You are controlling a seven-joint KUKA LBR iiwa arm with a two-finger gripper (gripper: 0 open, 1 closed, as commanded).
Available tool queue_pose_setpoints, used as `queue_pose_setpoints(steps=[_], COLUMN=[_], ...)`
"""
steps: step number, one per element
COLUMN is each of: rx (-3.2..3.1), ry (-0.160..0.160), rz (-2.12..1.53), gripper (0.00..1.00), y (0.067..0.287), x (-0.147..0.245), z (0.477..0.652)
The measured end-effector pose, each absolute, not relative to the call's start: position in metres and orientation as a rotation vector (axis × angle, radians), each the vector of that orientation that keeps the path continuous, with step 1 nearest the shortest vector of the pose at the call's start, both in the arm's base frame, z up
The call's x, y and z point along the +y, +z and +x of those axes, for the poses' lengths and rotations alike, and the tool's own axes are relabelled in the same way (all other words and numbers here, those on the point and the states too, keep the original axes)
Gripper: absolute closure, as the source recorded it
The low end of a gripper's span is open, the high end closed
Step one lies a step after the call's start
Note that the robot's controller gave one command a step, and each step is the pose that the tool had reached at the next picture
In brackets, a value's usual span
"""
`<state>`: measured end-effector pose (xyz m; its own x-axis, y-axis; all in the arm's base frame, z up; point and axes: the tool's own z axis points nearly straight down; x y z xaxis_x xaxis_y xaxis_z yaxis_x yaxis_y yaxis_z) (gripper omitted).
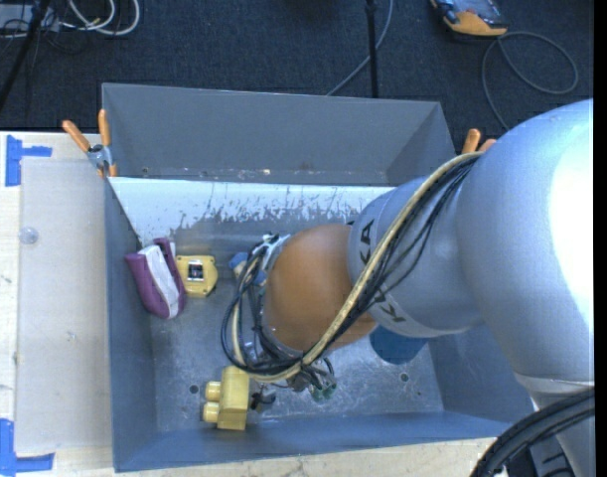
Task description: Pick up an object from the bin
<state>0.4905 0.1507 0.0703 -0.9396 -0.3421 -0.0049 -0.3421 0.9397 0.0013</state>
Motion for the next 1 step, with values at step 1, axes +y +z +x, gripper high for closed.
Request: queue_pose_setpoints(steps=[1], rx=[3.102], ry=[0.001], rz=[-0.554], gripper=[1.00], y=[0.1104], x=[0.1511], z=[0.4888])
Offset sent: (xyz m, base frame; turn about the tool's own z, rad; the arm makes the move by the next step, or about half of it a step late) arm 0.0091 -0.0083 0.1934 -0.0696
